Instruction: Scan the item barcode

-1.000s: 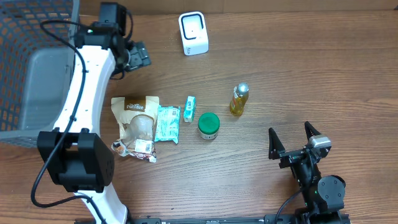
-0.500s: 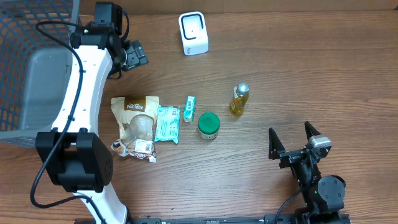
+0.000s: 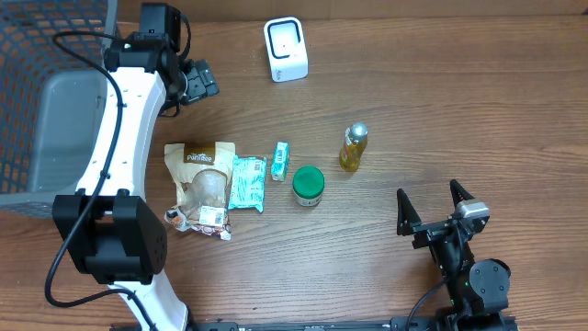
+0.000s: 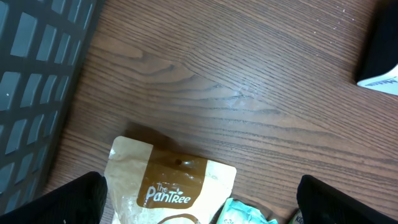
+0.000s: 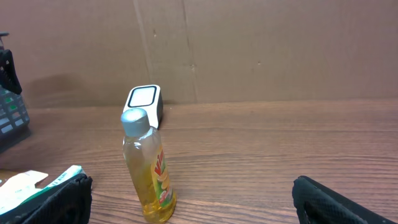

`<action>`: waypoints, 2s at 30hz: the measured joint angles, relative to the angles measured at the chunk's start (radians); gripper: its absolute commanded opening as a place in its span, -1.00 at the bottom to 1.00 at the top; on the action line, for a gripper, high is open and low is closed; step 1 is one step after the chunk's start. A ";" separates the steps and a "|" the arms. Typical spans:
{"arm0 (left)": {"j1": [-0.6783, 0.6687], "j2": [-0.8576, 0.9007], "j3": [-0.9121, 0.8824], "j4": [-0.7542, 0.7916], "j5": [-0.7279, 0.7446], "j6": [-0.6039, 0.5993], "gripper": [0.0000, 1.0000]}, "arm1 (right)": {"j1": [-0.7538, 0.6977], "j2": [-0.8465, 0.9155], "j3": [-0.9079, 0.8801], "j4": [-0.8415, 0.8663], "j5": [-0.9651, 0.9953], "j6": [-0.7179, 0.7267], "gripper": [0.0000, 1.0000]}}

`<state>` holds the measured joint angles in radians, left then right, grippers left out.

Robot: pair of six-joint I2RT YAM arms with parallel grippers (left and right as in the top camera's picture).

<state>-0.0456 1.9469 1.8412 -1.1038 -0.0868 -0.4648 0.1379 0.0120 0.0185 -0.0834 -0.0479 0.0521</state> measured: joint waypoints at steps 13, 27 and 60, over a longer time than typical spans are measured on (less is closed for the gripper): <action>0.000 0.000 0.000 0.000 0.000 0.000 1.00 | 0.000 0.000 0.000 0.000 0.000 0.000 1.00; 0.000 0.000 0.000 0.000 0.000 0.000 0.99 | 0.000 0.000 0.000 0.006 0.000 0.000 1.00; 0.000 0.000 0.000 0.000 0.000 0.000 0.99 | 0.000 0.000 0.014 -0.075 -0.042 0.042 1.00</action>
<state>-0.0456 1.9469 1.8412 -1.1038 -0.0868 -0.4652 0.1379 0.0124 0.0330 -0.1585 -0.0895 0.0937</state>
